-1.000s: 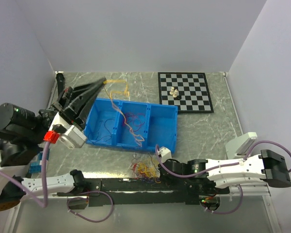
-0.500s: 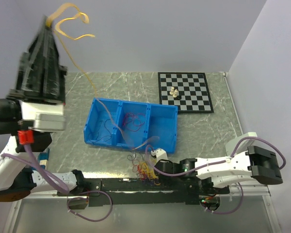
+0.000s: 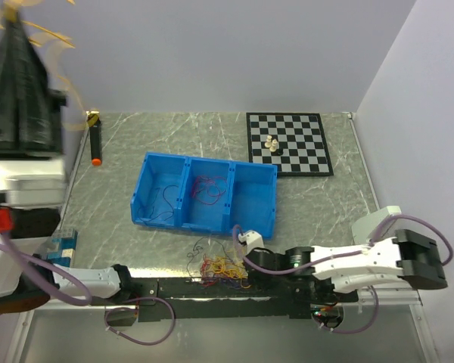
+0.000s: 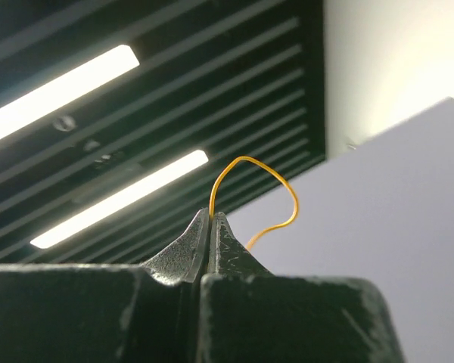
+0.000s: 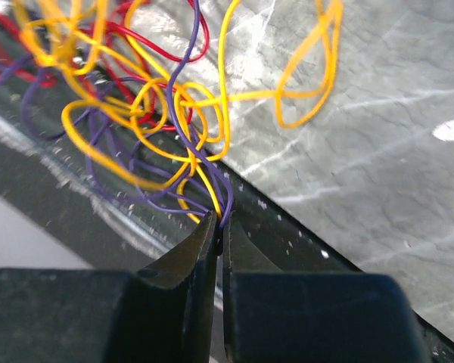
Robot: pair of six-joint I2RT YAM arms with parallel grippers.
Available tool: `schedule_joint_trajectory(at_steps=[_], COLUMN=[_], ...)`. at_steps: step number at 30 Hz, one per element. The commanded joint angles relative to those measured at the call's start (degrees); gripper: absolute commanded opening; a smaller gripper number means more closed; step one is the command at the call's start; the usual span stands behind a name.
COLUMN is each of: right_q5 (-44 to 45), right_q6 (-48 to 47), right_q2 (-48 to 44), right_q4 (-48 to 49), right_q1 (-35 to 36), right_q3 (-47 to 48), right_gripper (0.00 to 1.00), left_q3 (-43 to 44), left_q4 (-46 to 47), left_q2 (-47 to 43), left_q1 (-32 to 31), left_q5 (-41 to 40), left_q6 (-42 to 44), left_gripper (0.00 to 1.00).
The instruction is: Untangle the cables
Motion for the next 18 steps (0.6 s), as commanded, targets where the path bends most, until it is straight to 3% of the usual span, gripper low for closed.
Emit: schedule_joint_trajectory(at_steps=[1, 3, 5, 7, 12, 18], right_q5=[0.15, 0.58, 0.85, 0.68, 4.62, 10.24], right_q6=[-0.67, 0.38, 2.49, 4.16, 8.03, 12.08], right_q2=[-9.72, -12.72, -14.4, -17.11, -27.75, -32.06], right_q4=[2.63, 1.85, -0.43, -1.84, -4.3, -9.23], right_q1=[-0.03, -0.03, -0.03, 0.32, 1.11, 2.34], right_q3=[-3.22, -3.93, -4.11, -4.81, -8.76, -9.3], right_gripper=[0.0, 0.0, 0.0, 0.0, 0.0, 0.0], left_q3=[-9.89, -14.99, -20.61, -26.59, -33.63, -40.76], left_q4=[-3.03, -2.42, -7.6, -3.49, -0.32, 2.49], left_q2=[-1.94, -3.35, -5.45, -5.9, -4.41, -1.34], left_q1=[0.12, 0.12, -0.14, -0.93, -0.94, -0.93], left_q5=[-0.44, -0.97, 2.09, 0.45, -1.33, -1.76], left_q6=[-2.2, -6.23, -7.74, -10.81, -19.34, -23.56], left_gripper=[0.01, 0.01, 0.01, 0.01, 0.01, 0.01])
